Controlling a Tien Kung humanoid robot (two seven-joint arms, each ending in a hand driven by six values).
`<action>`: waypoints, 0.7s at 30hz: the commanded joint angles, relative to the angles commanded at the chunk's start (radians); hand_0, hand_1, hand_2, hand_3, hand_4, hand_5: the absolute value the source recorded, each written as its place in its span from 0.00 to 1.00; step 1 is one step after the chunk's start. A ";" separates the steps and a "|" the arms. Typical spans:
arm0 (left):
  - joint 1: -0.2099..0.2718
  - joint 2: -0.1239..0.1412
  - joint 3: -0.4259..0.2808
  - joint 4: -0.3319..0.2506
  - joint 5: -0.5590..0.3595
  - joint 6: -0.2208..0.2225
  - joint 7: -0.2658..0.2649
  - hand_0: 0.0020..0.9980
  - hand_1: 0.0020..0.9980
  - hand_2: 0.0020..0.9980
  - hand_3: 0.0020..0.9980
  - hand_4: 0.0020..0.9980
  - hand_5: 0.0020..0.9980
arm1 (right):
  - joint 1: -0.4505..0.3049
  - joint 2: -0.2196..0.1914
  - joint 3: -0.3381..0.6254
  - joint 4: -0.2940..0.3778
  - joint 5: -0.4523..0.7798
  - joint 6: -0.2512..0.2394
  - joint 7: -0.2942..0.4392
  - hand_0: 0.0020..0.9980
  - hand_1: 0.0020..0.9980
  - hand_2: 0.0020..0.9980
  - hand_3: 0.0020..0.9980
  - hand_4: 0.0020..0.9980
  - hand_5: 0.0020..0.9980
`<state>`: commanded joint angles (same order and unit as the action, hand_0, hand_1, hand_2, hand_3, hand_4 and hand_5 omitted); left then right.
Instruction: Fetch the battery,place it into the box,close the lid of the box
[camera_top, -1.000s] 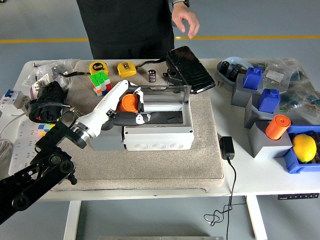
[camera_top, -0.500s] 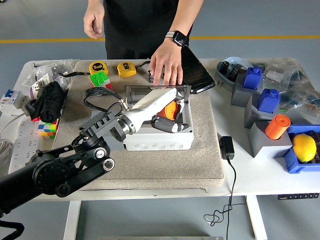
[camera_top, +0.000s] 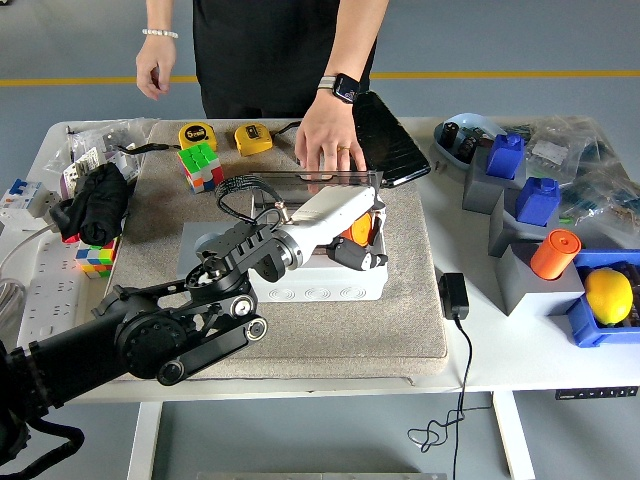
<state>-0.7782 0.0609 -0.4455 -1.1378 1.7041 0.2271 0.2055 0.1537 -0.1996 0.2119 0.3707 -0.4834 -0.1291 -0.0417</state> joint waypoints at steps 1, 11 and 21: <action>-0.002 -0.005 0.002 0.007 0.007 0.001 0.010 0.03 0.05 0.12 0.27 1.00 0.10 | 0.000 0.000 0.000 0.001 -0.001 0.000 0.000 0.71 0.68 0.68 0.64 1.00 0.57; -0.009 -0.026 0.013 0.034 0.071 0.000 0.061 0.07 0.08 0.14 0.29 1.00 0.25 | 0.002 -0.002 0.002 0.004 -0.007 -0.001 0.001 0.72 0.68 0.68 0.64 1.00 0.57; -0.010 -0.028 -0.006 0.053 0.058 -0.040 0.084 0.10 0.11 0.17 0.30 1.00 0.34 | -0.001 -0.001 0.005 0.010 -0.016 -0.001 0.002 0.72 0.68 0.68 0.65 1.00 0.57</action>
<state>-0.7885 0.0327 -0.4515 -1.0849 1.7620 0.1876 0.2896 0.1529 -0.2008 0.2166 0.3805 -0.4991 -0.1298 -0.0399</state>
